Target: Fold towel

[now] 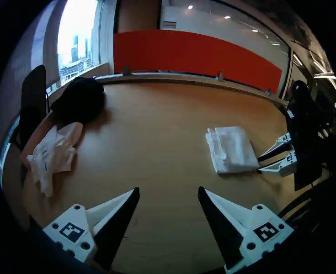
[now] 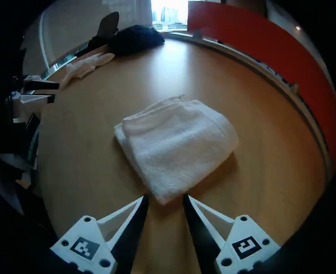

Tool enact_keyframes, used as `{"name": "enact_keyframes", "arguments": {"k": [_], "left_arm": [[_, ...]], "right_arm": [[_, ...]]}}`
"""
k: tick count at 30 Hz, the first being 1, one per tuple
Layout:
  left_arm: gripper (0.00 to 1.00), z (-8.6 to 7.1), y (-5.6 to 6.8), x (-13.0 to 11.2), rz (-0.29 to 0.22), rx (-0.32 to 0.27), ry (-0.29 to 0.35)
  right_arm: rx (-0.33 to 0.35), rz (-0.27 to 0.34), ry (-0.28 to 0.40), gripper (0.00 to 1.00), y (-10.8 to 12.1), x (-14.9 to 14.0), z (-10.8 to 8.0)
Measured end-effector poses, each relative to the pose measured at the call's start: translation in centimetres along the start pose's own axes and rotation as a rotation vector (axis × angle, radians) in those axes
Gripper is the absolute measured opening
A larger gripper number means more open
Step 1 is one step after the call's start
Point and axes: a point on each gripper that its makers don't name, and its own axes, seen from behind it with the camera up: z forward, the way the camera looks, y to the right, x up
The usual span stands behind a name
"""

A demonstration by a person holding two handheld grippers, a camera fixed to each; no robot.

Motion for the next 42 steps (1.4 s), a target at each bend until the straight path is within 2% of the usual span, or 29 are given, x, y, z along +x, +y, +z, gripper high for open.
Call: {"name": "enact_keyframes", "arguments": {"k": [8, 13, 18, 27, 35, 42], "left_arm": [[0.94, 0.0, 0.1, 0.0, 0.006, -0.001, -0.001], [0.95, -0.1, 0.1, 0.0, 0.007, -0.003, -0.001], [0.95, 0.0, 0.0, 0.0, 0.011, -0.004, -0.001], [0.95, -0.1, -0.1, 0.0, 0.014, -0.006, 0.0], [0.95, -0.1, 0.0, 0.0, 0.016, -0.01, 0.004], [0.95, 0.0, 0.0, 0.2, 0.015, -0.014, 0.013]], "right_arm": [[-0.016, 0.02, -0.001, 0.44, 0.1, -0.3, 0.1], [-0.019, 0.019, 0.0, 0.41, 0.0, -0.4, 0.1], [-0.021, 0.015, 0.0, 0.32, 0.0, -0.4, 0.3], [-0.027, 0.013, 0.002, 0.06, 0.0, -0.4, 0.3], [-0.038, 0.003, 0.025, 0.04, 0.6, 0.9, -0.4], [-0.061, -0.03, 0.067, 0.04, 1.6, 3.9, -2.1]]}}
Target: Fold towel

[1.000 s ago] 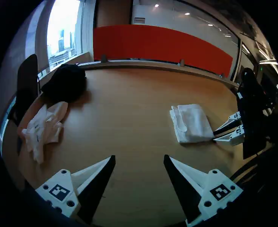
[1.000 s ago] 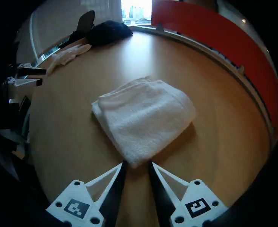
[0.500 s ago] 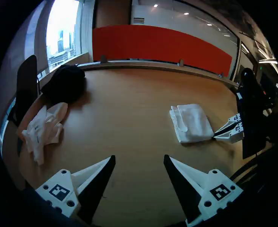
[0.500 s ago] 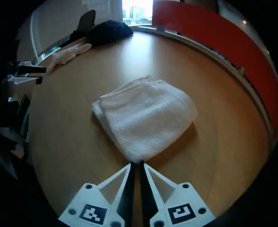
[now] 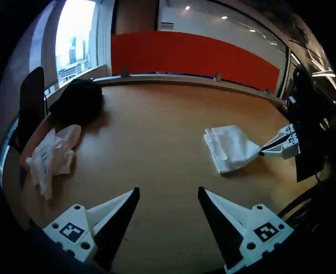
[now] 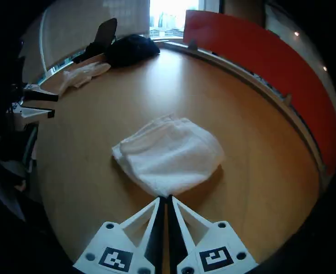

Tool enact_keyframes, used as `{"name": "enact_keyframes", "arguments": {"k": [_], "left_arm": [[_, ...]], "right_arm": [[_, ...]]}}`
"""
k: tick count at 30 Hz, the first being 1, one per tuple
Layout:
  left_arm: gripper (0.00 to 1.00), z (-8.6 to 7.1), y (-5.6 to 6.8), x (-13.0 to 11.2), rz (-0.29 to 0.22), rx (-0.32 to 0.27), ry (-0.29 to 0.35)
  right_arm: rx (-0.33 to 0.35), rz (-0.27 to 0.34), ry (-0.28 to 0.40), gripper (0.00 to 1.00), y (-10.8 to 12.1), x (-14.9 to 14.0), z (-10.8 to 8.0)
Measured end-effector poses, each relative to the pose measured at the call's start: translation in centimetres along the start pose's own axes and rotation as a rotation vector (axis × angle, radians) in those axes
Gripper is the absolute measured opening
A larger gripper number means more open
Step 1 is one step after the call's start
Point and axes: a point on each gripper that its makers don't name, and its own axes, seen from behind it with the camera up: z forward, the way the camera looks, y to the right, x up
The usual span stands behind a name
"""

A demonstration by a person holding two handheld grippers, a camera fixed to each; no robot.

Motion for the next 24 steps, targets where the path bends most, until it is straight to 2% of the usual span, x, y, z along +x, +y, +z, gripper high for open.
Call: {"name": "enact_keyframes", "arguments": {"k": [9, 17, 24], "left_arm": [[0.95, 0.2, 0.2, 1.1, 0.003, -0.01, 0.024], [0.95, 0.3, 0.6, 2.1, 0.013, -0.022, 0.044], [0.95, 0.2, 0.9, 2.9, 0.015, -0.032, 0.058]], "right_arm": [[-0.038, -0.077, 0.026, 0.04, 2.7, 5.0, -2.6], [-0.063, -0.13, 0.096, 0.04, 4.5, 10.5, -5.7], [-0.094, -0.147, 0.128, 0.04, 5.9, 12.8, -8.5]]}}
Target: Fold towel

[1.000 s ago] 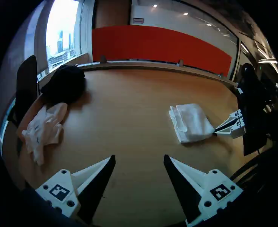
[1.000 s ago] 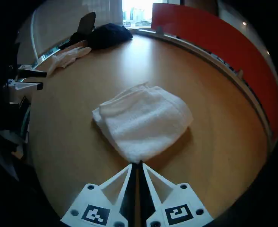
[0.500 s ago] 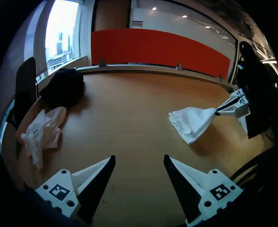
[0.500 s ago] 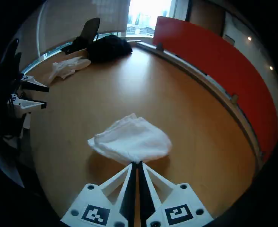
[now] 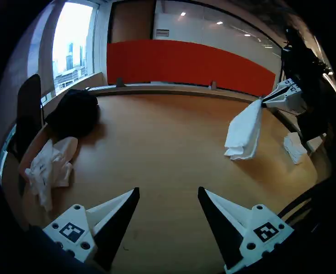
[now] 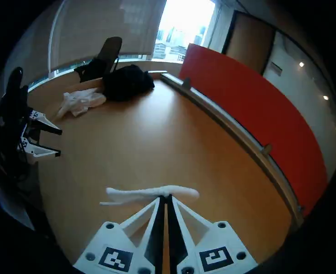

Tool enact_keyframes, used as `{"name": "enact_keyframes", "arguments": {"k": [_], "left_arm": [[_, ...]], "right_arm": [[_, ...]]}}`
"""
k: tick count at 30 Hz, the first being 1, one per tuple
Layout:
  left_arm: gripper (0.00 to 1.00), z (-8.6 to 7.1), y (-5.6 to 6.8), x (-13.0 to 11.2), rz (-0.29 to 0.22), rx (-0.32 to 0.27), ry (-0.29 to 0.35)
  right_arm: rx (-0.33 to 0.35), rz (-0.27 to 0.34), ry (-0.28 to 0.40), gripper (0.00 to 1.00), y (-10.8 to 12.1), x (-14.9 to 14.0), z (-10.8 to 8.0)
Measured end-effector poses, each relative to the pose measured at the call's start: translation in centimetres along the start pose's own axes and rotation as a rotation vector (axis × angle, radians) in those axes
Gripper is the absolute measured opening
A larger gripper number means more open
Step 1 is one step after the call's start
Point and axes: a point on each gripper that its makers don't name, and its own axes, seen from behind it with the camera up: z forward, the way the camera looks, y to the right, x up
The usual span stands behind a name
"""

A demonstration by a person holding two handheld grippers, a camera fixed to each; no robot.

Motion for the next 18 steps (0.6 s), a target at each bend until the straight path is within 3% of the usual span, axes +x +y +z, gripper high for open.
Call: {"name": "enact_keyframes", "arguments": {"k": [18], "left_arm": [[0.94, 0.2, 0.3, 0.7, 0.008, -0.017, 0.009]], "right_arm": [[-0.088, 0.058, -0.008, 0.04, 5.7, -2.1, -4.4]]}}
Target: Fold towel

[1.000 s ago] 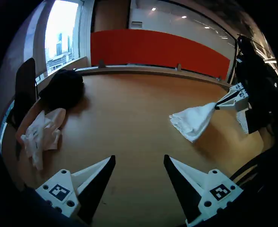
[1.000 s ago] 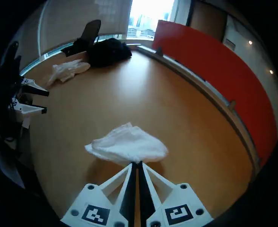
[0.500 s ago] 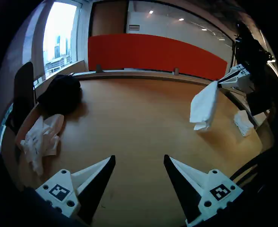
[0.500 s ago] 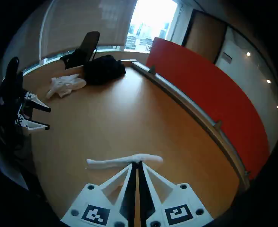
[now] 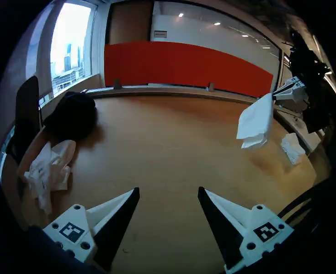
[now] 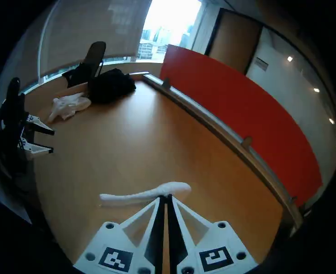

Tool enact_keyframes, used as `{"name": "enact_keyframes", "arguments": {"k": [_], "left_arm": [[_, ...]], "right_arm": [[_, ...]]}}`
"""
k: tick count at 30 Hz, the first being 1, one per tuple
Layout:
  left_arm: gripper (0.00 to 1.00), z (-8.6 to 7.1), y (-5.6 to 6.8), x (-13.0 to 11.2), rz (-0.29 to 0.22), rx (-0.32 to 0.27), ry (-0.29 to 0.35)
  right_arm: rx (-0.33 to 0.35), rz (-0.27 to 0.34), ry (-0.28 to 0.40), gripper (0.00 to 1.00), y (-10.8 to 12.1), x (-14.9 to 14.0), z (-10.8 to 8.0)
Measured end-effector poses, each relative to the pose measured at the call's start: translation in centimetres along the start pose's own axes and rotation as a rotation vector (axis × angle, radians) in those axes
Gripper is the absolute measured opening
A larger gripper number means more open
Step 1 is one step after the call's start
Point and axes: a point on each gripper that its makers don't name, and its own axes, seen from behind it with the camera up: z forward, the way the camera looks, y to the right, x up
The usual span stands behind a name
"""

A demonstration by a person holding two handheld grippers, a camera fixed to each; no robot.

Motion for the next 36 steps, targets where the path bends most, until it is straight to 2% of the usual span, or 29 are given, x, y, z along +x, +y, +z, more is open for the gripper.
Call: {"name": "enact_keyframes", "arguments": {"k": [22, 36], "left_arm": [[0.95, 0.6, 0.2, 0.4, -0.003, 0.004, -0.012], [0.94, 0.6, 0.3, 0.7, 0.007, 0.01, -0.015]], "right_arm": [[-0.135, 0.104, -0.072, 0.04, 11.2, -6.8, -5.6], [-0.204, 0.129, -0.148, 0.04, 16.6, -11.4, -8.4]]}}
